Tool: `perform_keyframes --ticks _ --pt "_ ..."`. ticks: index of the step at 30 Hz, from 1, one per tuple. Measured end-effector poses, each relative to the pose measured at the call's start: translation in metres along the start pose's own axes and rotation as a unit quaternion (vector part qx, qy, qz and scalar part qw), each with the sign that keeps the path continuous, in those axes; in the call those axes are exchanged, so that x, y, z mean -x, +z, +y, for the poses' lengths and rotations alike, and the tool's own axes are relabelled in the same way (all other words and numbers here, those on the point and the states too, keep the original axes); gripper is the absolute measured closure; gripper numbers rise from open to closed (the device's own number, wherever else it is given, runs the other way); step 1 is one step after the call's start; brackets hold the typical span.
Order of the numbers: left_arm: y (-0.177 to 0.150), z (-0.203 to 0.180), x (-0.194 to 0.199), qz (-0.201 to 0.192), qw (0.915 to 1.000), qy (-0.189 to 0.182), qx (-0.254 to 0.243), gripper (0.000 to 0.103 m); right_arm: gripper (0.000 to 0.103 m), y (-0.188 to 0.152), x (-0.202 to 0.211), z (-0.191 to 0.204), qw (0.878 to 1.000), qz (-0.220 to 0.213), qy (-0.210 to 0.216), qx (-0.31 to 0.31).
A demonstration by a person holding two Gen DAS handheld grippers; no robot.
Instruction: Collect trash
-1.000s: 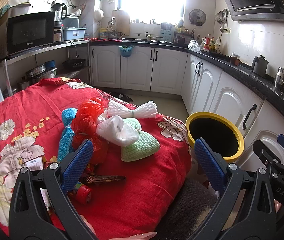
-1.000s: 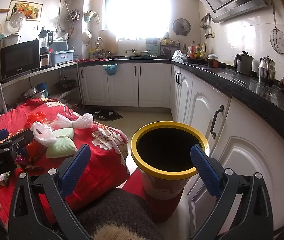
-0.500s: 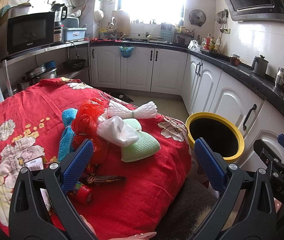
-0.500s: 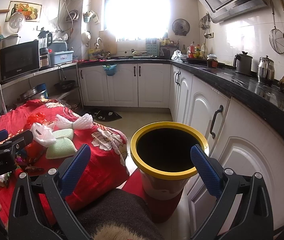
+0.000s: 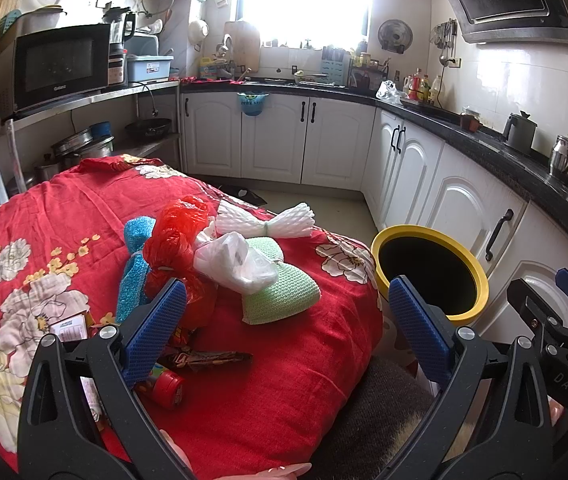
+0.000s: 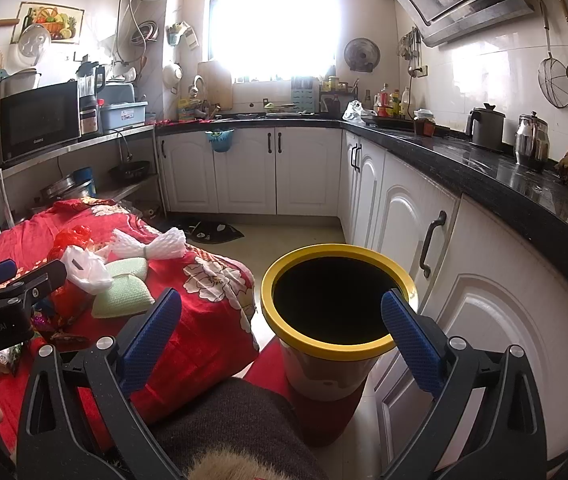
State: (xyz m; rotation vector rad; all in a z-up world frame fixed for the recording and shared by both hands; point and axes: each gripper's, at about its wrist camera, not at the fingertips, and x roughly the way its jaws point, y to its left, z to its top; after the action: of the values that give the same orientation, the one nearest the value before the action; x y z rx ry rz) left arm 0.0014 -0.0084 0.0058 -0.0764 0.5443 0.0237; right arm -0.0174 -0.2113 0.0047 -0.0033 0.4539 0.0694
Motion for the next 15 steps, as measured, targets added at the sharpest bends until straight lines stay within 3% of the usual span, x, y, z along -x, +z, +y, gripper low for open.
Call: perform_keyframes --ticks 10,15 --pt "0.001 -0.002 0.002 0.002 1.0000 0.001 0.005 0.010 0.006 0.002 0.001 0.002 1.000 0.001 0.003 0.001" --pt "0.002 0.017 0.004 -0.001 0.9999 0.007 0.015 0.010 0.006 0.001 -0.003 0.013 1.000 0.001 0.012 0.007"
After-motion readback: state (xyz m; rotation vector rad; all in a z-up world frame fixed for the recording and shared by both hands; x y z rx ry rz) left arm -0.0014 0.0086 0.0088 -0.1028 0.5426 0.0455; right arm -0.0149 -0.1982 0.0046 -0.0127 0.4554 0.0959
